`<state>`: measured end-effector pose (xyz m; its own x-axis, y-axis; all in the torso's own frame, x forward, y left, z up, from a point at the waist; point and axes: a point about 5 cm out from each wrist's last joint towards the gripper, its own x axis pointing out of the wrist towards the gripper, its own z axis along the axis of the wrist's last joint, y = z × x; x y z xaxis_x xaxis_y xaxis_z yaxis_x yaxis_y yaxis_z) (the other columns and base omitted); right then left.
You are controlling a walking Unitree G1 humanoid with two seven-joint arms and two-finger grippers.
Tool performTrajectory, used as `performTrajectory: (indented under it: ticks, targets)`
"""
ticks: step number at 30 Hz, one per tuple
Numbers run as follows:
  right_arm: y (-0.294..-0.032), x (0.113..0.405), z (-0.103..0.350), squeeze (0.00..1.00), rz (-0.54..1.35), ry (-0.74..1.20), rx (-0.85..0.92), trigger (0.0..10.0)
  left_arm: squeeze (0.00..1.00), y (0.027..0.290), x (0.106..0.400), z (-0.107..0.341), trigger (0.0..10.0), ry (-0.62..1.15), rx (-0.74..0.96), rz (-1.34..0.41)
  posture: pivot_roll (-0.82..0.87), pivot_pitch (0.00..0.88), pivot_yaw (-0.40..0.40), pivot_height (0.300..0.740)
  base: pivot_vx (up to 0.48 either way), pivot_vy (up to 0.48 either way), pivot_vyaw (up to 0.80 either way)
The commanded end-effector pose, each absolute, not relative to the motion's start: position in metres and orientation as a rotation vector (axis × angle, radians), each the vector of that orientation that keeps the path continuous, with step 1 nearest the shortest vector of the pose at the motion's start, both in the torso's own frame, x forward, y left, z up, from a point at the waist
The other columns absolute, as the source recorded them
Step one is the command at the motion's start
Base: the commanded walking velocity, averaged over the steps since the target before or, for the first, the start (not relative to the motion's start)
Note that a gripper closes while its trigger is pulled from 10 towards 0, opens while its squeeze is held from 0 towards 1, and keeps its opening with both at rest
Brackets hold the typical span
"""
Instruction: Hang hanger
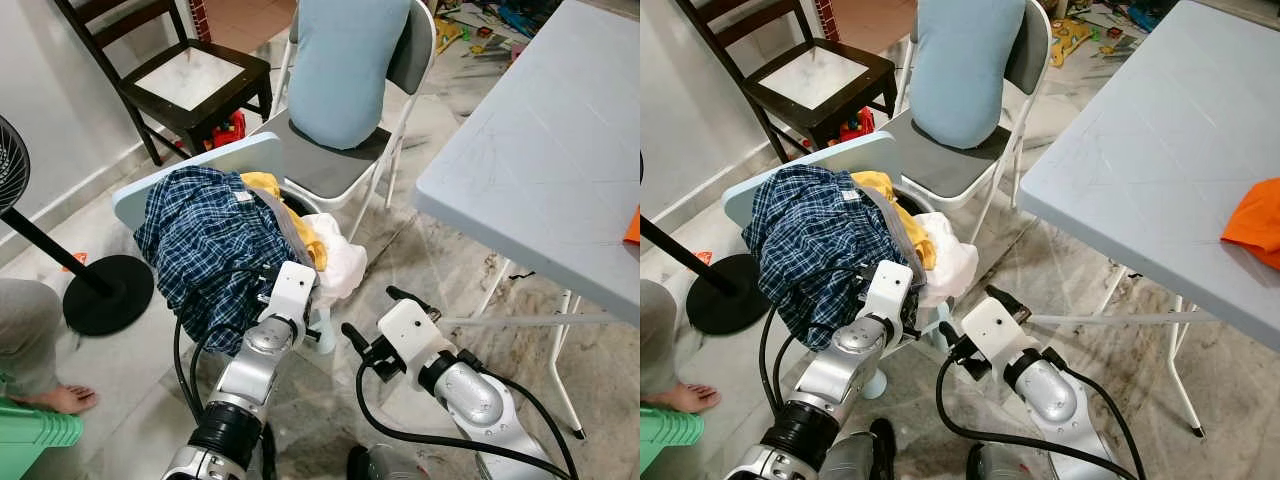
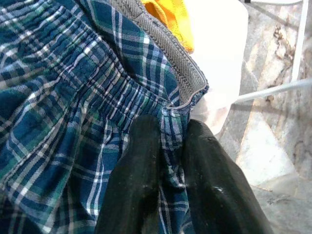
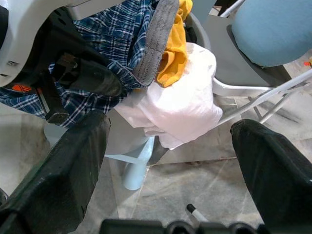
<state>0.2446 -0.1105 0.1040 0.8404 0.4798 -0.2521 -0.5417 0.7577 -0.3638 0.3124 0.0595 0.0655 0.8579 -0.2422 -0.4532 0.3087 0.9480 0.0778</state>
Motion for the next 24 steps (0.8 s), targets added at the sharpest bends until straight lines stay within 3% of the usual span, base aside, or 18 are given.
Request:
performTrajectory:
  ticks: [1, 16, 20, 24]
  targets:
    - [-0.110, 0.243, 0.102, 0.00, 0.564, 0.153, -0.440, 10.0, 0.00, 0.059, 0.309, 0.059, 0.0, 0.486, 0.142, -0.295, -0.11, 0.205, -0.019, 0.740, 0.000, 0.000, 0.00]
    - [-0.111, 0.243, 0.101, 0.00, 0.561, 0.155, -0.434, 10.0, 0.00, 0.059, 0.307, 0.062, 0.0, 0.448, 0.136, -0.329, -0.11, 0.209, -0.020, 0.740, 0.000, 0.000, 0.00]
    - [-0.112, 0.244, 0.101, 0.00, 0.556, 0.158, -0.427, 10.0, 0.00, 0.060, 0.307, 0.073, 0.0, 0.357, 0.102, -0.348, -0.11, 0.211, -0.016, 0.740, 0.000, 0.000, 0.00]
    - [-0.110, 0.248, 0.098, 0.00, 0.537, 0.150, -0.412, 10.0, 0.00, 0.056, 0.305, 0.088, 0.0, 0.255, 0.180, -0.407, -0.08, 0.178, 0.000, 0.740, 0.000, 0.000, 0.00]
